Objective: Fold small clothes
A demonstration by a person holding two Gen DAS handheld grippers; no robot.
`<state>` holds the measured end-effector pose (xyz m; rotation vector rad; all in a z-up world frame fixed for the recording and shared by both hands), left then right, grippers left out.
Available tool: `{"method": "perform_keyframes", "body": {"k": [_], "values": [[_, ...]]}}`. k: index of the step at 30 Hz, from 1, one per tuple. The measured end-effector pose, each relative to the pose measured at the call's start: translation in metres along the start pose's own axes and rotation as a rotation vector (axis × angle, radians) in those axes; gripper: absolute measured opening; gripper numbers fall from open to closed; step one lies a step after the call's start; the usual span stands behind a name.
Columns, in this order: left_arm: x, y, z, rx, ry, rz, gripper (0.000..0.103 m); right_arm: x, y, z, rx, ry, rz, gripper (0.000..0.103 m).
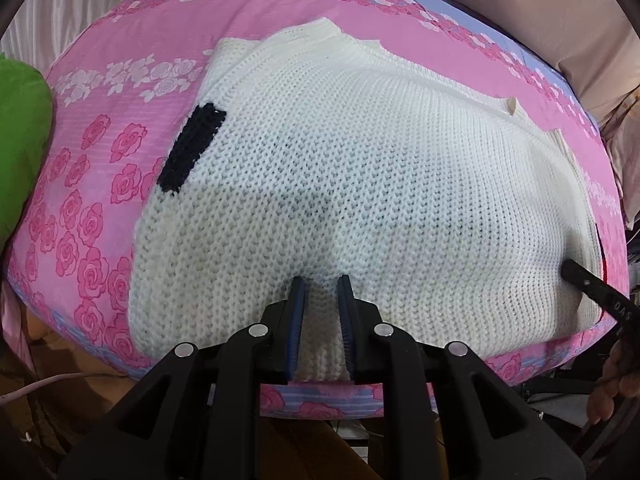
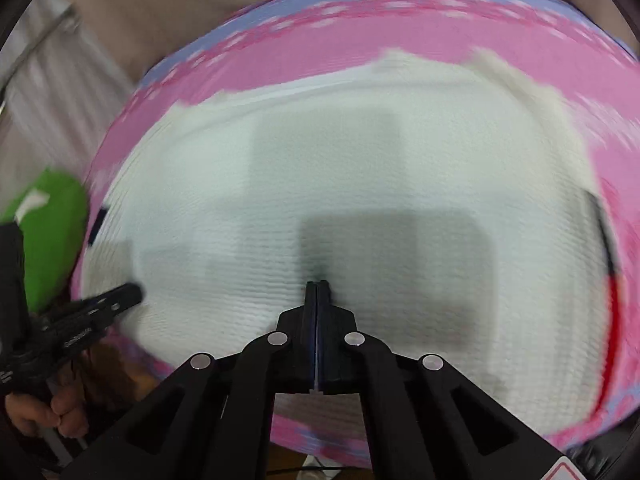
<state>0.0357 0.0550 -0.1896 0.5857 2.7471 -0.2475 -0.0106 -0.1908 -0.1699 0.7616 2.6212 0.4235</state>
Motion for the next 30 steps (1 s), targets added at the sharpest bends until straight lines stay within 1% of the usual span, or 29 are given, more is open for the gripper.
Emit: {"method": "perform_keyframes", "body": {"k": [3,4,5,6,7,8,9,10,11,12,13,14,15,16,17,18,19,20,22,24,25,26,27,28,30], "values": [[-0.005,0.005,-0.011,0.040,-0.026,-0.039,0.017,-0.005,-0.071,-0.025,0.045,-0.043,0.163,0.000],[-0.009,0.009,-0.017,0.046,-0.042,-0.052,0.017,-0.005,-0.084,-0.032,0.025,-0.044,0.198,0.000],[-0.018,0.013,-0.025,0.052,-0.069,-0.073,0.017,-0.007,-0.099,-0.039,0.103,-0.064,0.216,0.000],[-0.026,0.017,-0.028,0.053,-0.086,-0.089,0.019,-0.009,-0.106,-0.046,0.191,-0.085,0.197,0.000],[-0.038,0.021,-0.029,0.049,-0.097,-0.102,0.020,-0.011,-0.102,-0.048,0.175,-0.085,0.184,0.000],[-0.045,0.025,-0.026,0.035,-0.094,-0.106,0.020,-0.015,-0.090,-0.049,0.143,-0.085,0.181,0.003],[-0.051,0.028,-0.021,0.016,-0.084,-0.109,0.020,-0.022,-0.071,-0.047,0.103,-0.084,0.169,0.008],[-0.057,0.033,-0.011,0.002,-0.069,-0.106,0.021,-0.028,-0.056,-0.044,0.079,-0.085,0.148,0.008],[-0.057,0.039,-0.001,-0.033,-0.044,-0.108,0.022,-0.037,-0.036,-0.038,0.053,-0.090,0.118,0.008],[-0.053,0.043,0.007,-0.045,-0.025,-0.118,0.023,-0.043,-0.022,-0.030,0.043,-0.091,0.098,0.007],[-0.051,0.047,0.011,-0.028,-0.028,-0.133,0.023,-0.047,-0.016,-0.023,0.058,-0.092,0.086,0.005],[-0.051,0.049,0.011,-0.015,-0.040,-0.142,0.023,-0.048,-0.020,-0.018,0.090,-0.092,0.085,0.004],[-0.051,0.049,0.010,-0.012,-0.040,-0.134,0.023,-0.050,-0.035,-0.008,0.151,-0.085,0.102,0.000],[-0.048,0.050,0.009,-0.015,-0.042,-0.126,0.023,-0.053,-0.049,-0.006,0.142,-0.079,0.127,0.000],[-0.047,0.049,0.008,-0.018,-0.043,-0.121,0.023,-0.048,-0.061,-0.012,0.080,-0.082,0.163,0.000],[-0.047,0.048,0.008,-0.023,-0.044,-0.119,0.023,-0.046,-0.075,-0.021,0.104,-0.091,0.184,0.000],[-0.046,0.047,0.008,-0.033,-0.045,-0.114,0.023,-0.045,-0.086,-0.033,0.181,-0.110,0.180,0.000],[-0.046,0.045,0.007,-0.043,-0.044,-0.108,0.023,-0.044,-0.084,-0.042,0.196,-0.127,0.161,0.003],[-0.049,0.038,0.009,-0.066,-0.038,-0.090,0.023,-0.041,-0.073,-0.055,0.175,-0.151,0.110,0.004],[-0.051,0.037,0.011,-0.079,-0.034,-0.078,0.023,-0.036,-0.076,-0.052,0.215,-0.151,0.066,0.004],[-0.051,0.036,0.011,-0.083,-0.032,-0.071,0.023,-0.032,-0.091,-0.042,0.261,-0.132,0.079,0.000],[-0.051,0.036,0.011,-0.085,-0.031,-0.065,0.023,-0.029,-0.106,-0.032,0.260,-0.105,0.123,0.000],[-0.051,0.037,0.010,-0.086,-0.029,-0.062,0.023,-0.030,-0.112,-0.034,0.209,-0.123,0.163,0.000],[-0.051,0.037,0.010,-0.085,-0.029,-0.066,0.023,-0.031,-0.116,-0.038,0.201,-0.119,0.179,0.000],[-0.052,0.037,0.010,-0.087,-0.031,-0.072,0.023,-0.034,-0.109,-0.052,0.203,-0.141,0.173,0.000]]}}
Point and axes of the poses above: each gripper's, at about its wrist camera, not at the fingertips, and z roughly the way its jaws point, y to its left, x to its underside, the point moved 9 cm from there along z, roughly the way its jaws point, and after that the axes turned 11 degrees about z, right-handed, at the moved point
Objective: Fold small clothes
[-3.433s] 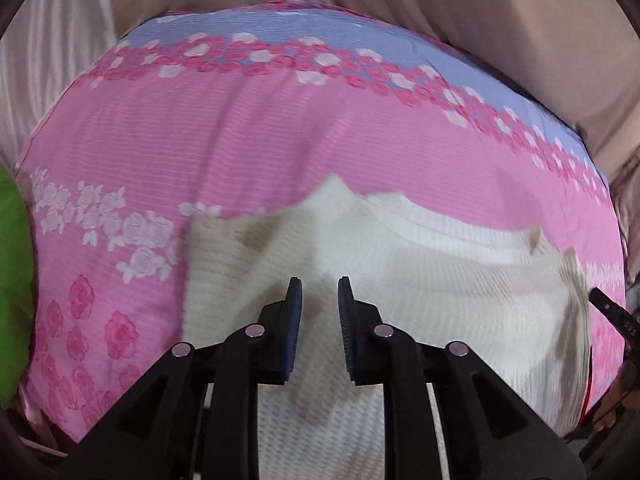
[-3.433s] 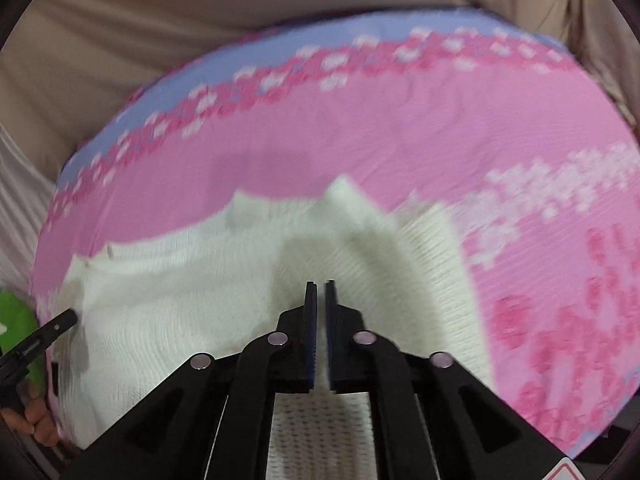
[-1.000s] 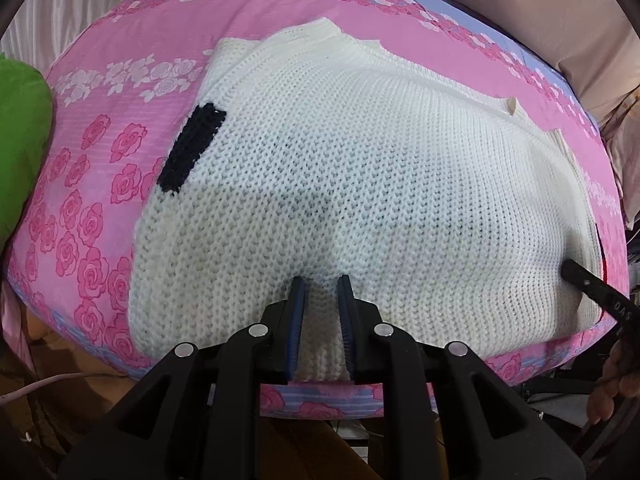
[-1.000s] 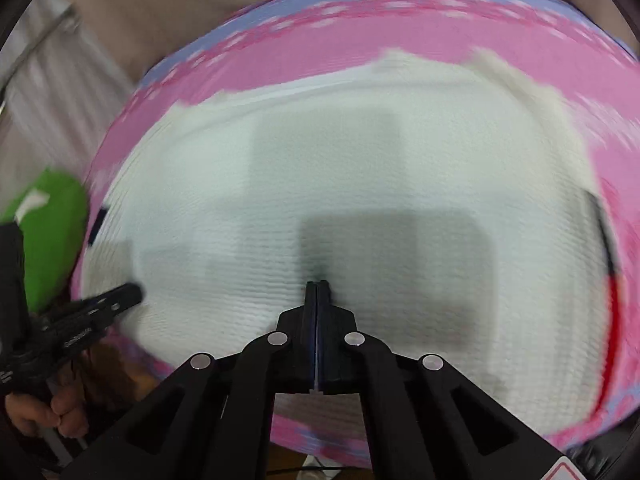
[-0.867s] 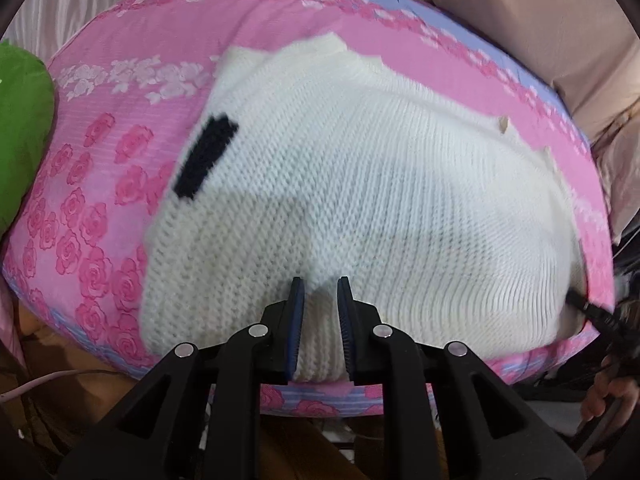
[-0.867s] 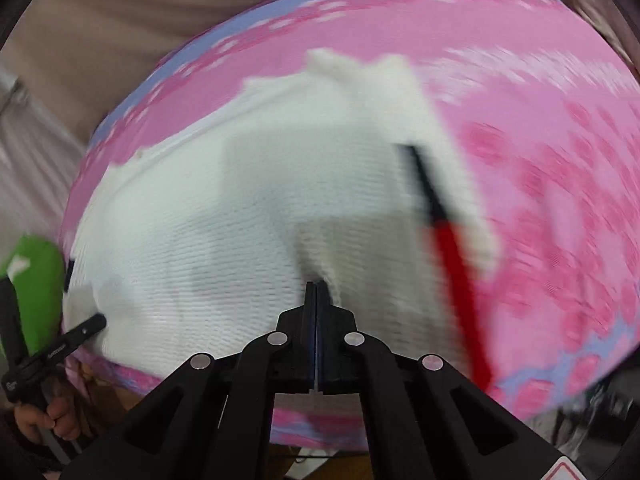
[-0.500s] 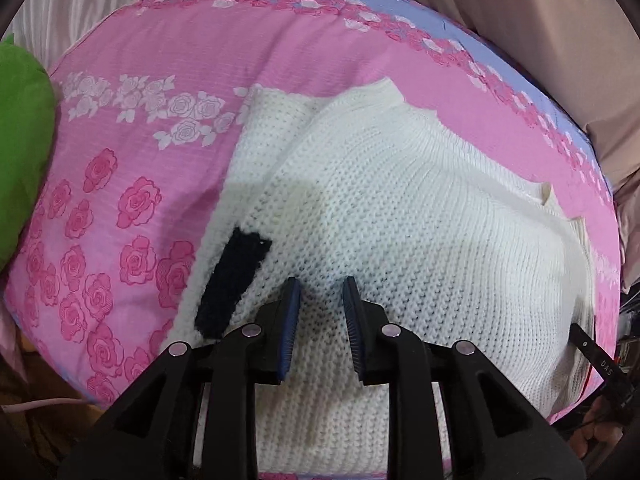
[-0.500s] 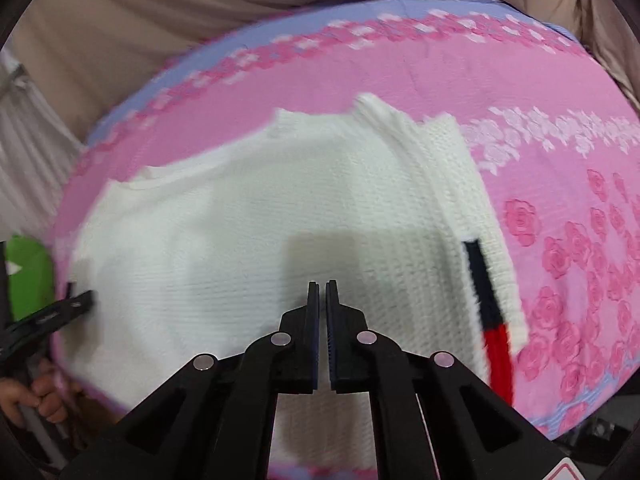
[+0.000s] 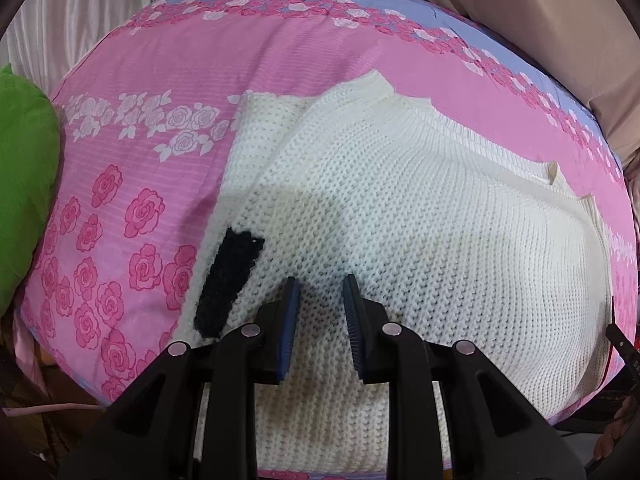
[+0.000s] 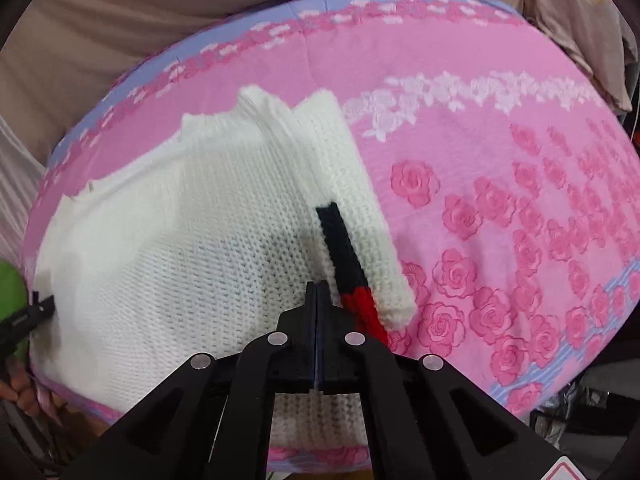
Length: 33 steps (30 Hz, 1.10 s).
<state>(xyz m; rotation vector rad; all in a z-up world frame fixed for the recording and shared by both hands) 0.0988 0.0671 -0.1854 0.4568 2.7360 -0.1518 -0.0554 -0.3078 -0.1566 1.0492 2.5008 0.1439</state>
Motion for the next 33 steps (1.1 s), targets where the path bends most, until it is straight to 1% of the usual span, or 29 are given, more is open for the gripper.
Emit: {"method": "perform_keyframes", "body": {"k": [2,3,4,5,6,7,8,9,10,11,13,14,17,19,20,21,22,23,24,25,26,28,31,32,33], "values": [[0.000,-0.001,0.000,-0.012,-0.005,0.006,0.023,0.001,0.011,-0.012,-0.010,-0.021,-0.042,0.001],[0.001,-0.002,-0.001,-0.017,-0.007,0.010,0.023,0.003,0.015,-0.011,-0.008,-0.015,-0.064,0.001],[0.001,-0.003,-0.001,-0.020,-0.007,0.014,0.023,0.008,0.014,-0.003,0.016,-0.002,-0.087,0.001],[0.003,-0.003,-0.004,-0.013,-0.005,0.010,0.023,0.014,0.010,0.007,0.047,0.019,-0.096,0.000],[0.005,-0.002,-0.009,0.002,-0.008,-0.005,0.023,0.018,0.006,0.012,0.047,0.022,-0.089,0.000],[0.009,0.002,-0.017,0.035,-0.022,-0.044,0.023,0.018,0.008,0.008,0.042,0.014,-0.077,0.000],[0.012,0.006,-0.025,0.064,-0.039,-0.085,0.028,0.018,0.011,0.003,0.034,0.021,-0.068,0.000],[0.016,0.012,-0.033,0.096,-0.062,-0.135,0.036,0.018,0.016,-0.006,0.020,0.018,-0.065,0.002],[0.020,0.020,-0.040,0.124,-0.086,-0.189,0.040,0.016,0.025,-0.018,-0.010,0.008,-0.073,0.005],[0.026,0.033,-0.046,0.158,-0.109,-0.261,0.042,0.016,0.035,-0.027,-0.037,0.003,-0.089,0.006],[0.033,0.047,-0.045,0.185,-0.100,-0.331,0.042,0.021,0.065,-0.043,-0.104,0.008,-0.136,0.007],[0.035,0.052,-0.040,0.216,-0.091,-0.363,0.041,0.026,0.082,-0.047,-0.137,0.021,-0.164,0.007],[0.033,0.054,-0.039,0.243,-0.094,-0.416,0.041,0.044,0.134,-0.041,-0.206,0.075,-0.237,0.007],[0.030,0.055,-0.052,0.276,-0.129,-0.468,0.041,0.055,0.167,-0.026,-0.227,0.120,-0.279,0.007],[0.025,0.057,-0.064,0.276,-0.171,-0.473,0.043,0.060,0.178,-0.020,-0.233,0.137,-0.294,0.007],[0.023,0.060,-0.071,0.252,-0.195,-0.457,0.049,0.065,0.190,-0.015,-0.237,0.153,-0.307,0.007],[0.022,0.064,-0.073,0.216,-0.204,-0.438,0.053,0.069,0.200,-0.008,-0.236,0.165,-0.325,0.007],[0.023,0.066,-0.070,0.197,-0.191,-0.421,0.059,0.071,0.206,-0.002,-0.227,0.170,-0.340,0.007],[0.026,0.069,-0.061,0.200,-0.156,-0.410,0.059,0.073,0.209,0.005,-0.211,0.179,-0.350,0.007],[0.033,0.069,-0.047,0.208,-0.101,-0.409,0.058,0.077,0.209,0.018,-0.184,0.201,-0.359,0.007],[0.042,0.069,-0.034,0.219,-0.052,-0.430,0.058,0.080,0.206,0.028,-0.162,0.223,-0.358,0.007],[0.054,0.069,-0.017,0.237,-0.006,-0.457,0.057,0.081,0.205,0.035,-0.177,0.216,-0.334,0.003],[0.059,0.074,-0.013,0.257,-0.021,-0.513,0.054,0.080,0.205,0.034,-0.172,0.229,-0.338,0.003],[0.057,0.074,-0.014,0.270,-0.024,-0.522,0.038,0.080,0.205,0.034,-0.171,0.227,-0.342,0.003],[0.055,0.073,-0.015,0.303,-0.028,-0.528,0.030,0.081,0.206,0.034,-0.171,0.222,-0.346,0.003]]}}
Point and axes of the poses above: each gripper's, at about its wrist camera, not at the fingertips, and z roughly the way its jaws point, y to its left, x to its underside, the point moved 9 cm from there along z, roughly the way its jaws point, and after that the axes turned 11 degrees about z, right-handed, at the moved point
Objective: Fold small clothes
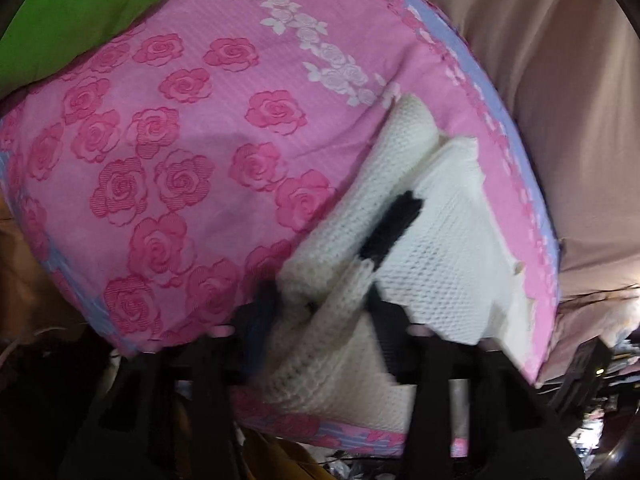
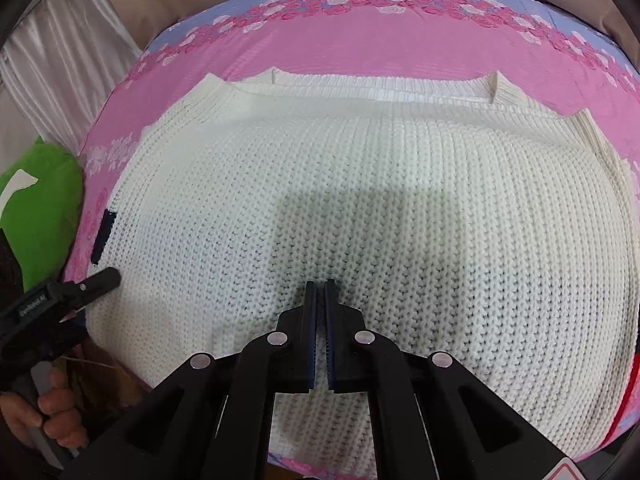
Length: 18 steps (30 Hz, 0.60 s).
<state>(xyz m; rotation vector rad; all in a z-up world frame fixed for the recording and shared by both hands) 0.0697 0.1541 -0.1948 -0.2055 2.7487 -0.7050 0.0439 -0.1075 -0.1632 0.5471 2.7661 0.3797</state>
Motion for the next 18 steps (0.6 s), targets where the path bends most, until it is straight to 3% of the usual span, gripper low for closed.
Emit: {"method": "perform_keyframes", "body": {"k": [3,5,11,14,18], "values": [[-0.004,-0.019,-0.009,0.049,-0.027,0.013,0.024,-0.001,0.004,0.002,0.004,-0.020,-0.013,0.003],[-0.007,-0.050,-0.022,0.089,-0.056,0.090,0.023,0.001,0.004,0.000,-0.007,-0.037,-0.014,0.003],[0.005,-0.186,-0.063,0.188,-0.131,0.428,0.022,0.023,-0.022,-0.041,-0.095,-0.099,0.051,0.004],[0.026,-0.245,-0.058,0.249,-0.102,0.555,0.022,0.038,-0.051,-0.067,-0.087,-0.139,0.086,0.005],[0.075,-0.305,-0.022,0.260,-0.017,0.737,0.022,0.051,-0.100,-0.107,-0.091,-0.214,0.182,0.011]]}}
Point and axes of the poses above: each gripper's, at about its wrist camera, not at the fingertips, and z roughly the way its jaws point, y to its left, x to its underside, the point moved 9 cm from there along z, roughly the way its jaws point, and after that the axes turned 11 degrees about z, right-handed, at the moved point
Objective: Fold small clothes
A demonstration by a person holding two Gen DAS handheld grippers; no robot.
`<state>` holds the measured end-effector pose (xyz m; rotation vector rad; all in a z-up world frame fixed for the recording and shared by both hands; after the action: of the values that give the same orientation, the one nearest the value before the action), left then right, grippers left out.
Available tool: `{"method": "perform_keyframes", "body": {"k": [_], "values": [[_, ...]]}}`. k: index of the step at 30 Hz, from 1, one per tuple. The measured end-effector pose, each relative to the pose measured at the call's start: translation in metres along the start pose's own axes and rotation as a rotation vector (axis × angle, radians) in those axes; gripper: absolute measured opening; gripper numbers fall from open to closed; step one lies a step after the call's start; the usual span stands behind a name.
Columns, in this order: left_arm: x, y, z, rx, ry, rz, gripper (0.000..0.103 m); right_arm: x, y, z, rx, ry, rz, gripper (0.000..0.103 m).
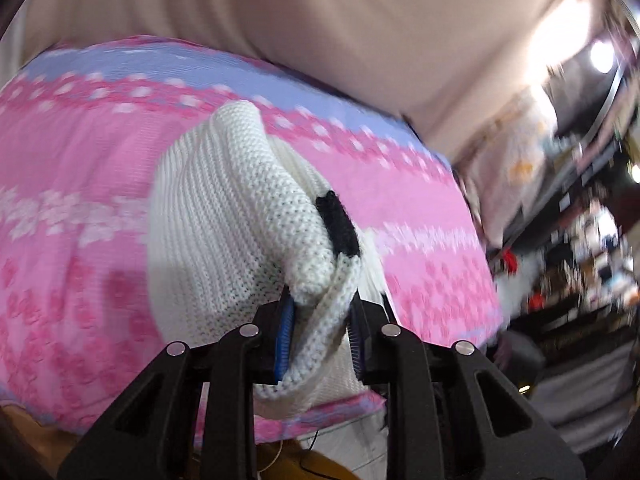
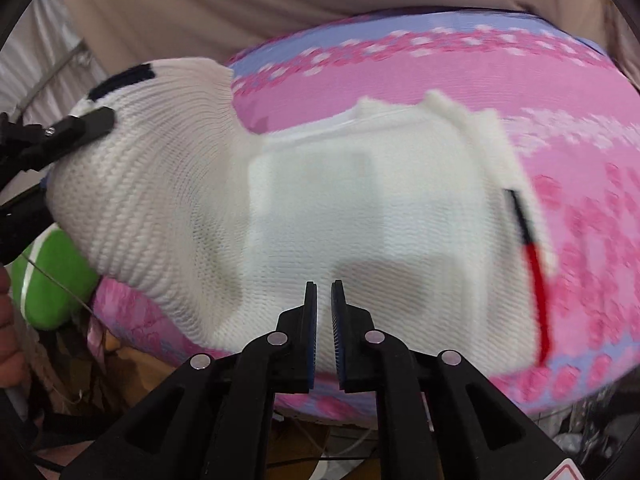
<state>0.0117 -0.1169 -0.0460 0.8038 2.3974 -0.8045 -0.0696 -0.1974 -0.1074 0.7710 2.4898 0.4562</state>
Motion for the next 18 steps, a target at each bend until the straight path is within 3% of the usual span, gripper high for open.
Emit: {"method": "perform_keyframes", "body": {"k": [2,4,6,10,12,15,18], "values": [[0.018,-0.022,0.045,0.023,0.100,0.055,0.023,-0.002,-0.026,-0.019,0.021,-0.041,0.056,0.012],[0.059,-0.030,0.101,0.019,0.269,0.092,0.024,-0.001,-0.053,-0.031,0.042,-0.063,0.112,0.014],[0.085,-0.028,0.124,-0.023,0.324,0.116,0.027,0.005,-0.076,-0.037,0.057,-0.068,0.169,0.014],[0.071,-0.036,0.085,-0.056,0.200,0.181,0.038,0.005,-0.087,-0.041,0.036,-0.059,0.232,0.014],[0.062,-0.028,0.059,-0.062,0.152,0.176,0.052,-0.005,-0.075,-0.046,-0.006,-0.077,0.218,0.019],[0.060,0.008,0.036,-0.142,0.128,0.141,0.052,-0.019,-0.052,-0.041,-0.072,-0.069,0.222,0.052],[0.067,0.046,0.019,-0.210,0.130,0.056,0.053,-0.025,-0.030,-0.028,-0.117,-0.032,0.250,0.064]]}}
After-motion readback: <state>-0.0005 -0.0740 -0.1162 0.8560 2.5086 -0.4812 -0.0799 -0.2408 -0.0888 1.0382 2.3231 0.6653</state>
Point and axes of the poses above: each gripper's, at about its wrist camera, not at the fingertips, and z roughly the way its jaws point, y to its left, x to its underside, the point moved 9 cm from there along z, roughly the way its jaws point, and after that the axes turned 11 degrees about z, right-handed, at the moved point
